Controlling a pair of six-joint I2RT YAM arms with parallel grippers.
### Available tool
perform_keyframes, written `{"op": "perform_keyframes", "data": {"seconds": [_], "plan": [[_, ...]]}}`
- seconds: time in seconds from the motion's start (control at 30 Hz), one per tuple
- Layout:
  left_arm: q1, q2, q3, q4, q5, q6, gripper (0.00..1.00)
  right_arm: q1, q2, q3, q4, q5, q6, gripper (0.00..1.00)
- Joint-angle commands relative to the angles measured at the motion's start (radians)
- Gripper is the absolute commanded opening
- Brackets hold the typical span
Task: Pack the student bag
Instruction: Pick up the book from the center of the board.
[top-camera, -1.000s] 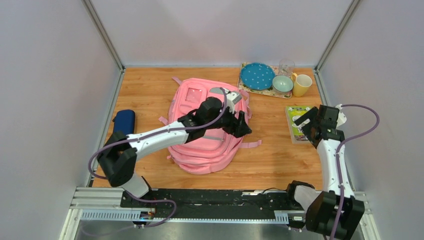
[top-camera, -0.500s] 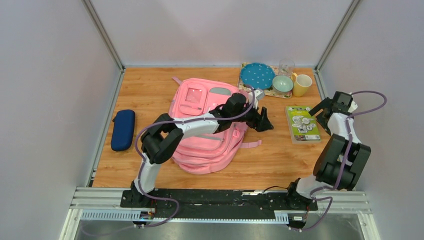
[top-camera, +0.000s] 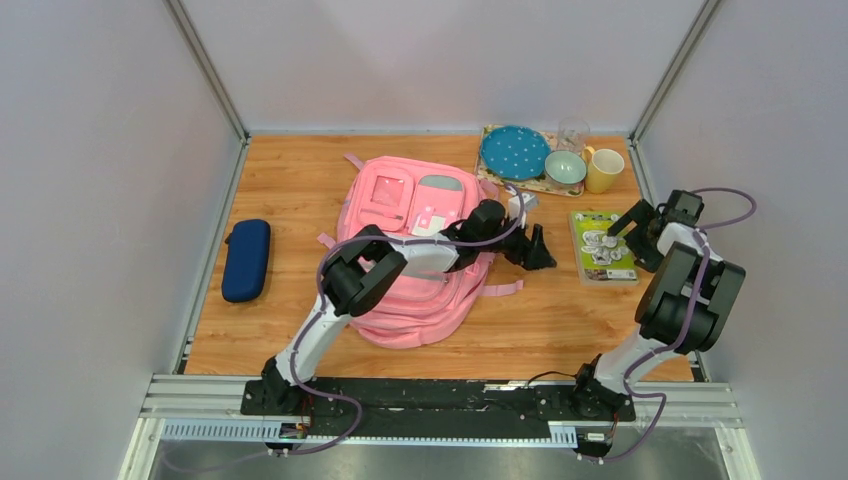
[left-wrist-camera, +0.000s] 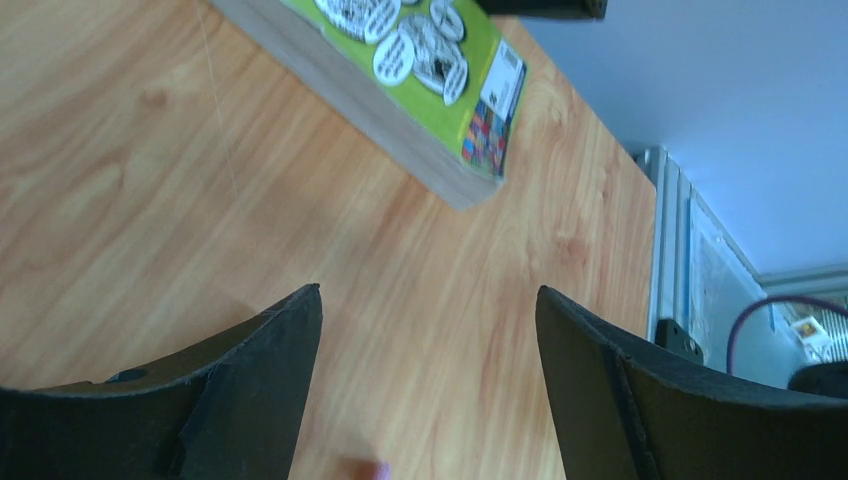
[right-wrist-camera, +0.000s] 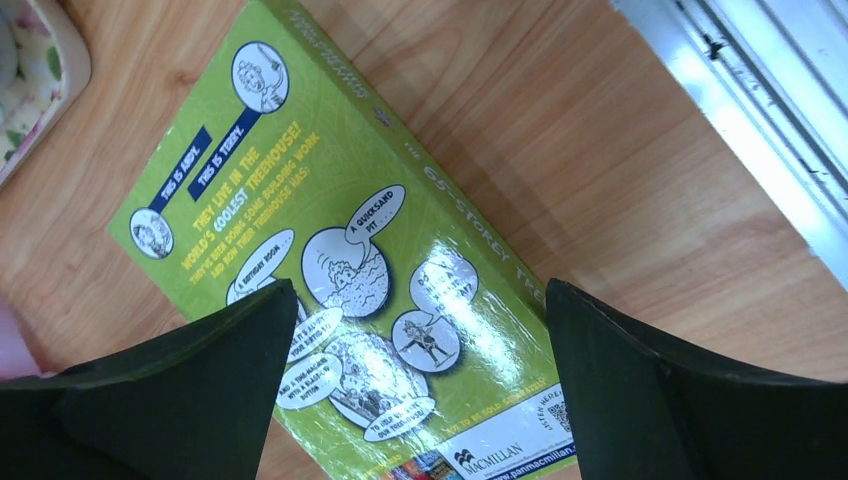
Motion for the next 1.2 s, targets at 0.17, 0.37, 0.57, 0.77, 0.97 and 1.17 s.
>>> {"op": "perform_keyframes", "data": {"seconds": [0.17, 0.37, 0.57, 0.77, 0.97, 1.17], "plan": [[-0.006, 0.248, 0.346, 0.052, 0.001, -0.106, 0.86, 0.003, -0.046, -0.107, 0.07, -0.224, -0.007, 0.95], [0.012, 0.328, 0.407, 0.051, -0.007, -0.167, 0.86, 0.004, -0.058, -0.158, 0.064, -0.335, 0.016, 0.92], [0.014, 0.368, 0.404, 0.085, 0.052, -0.241, 0.83, 0.003, -0.12, -0.231, 0.086, -0.414, 0.041, 0.9], [0.005, 0.292, 0.361, 0.083, 0.118, -0.251, 0.63, 0.003, -0.224, -0.322, 0.136, -0.513, 0.108, 0.76], [-0.006, 0.178, 0.217, 0.085, 0.151, -0.256, 0.49, 0.004, -0.371, -0.432, 0.172, -0.58, 0.173, 0.72], [-0.025, 0.103, 0.102, 0.034, 0.188, -0.253, 0.15, 0.004, -0.433, -0.491, 0.149, -0.58, 0.179, 0.72]]}}
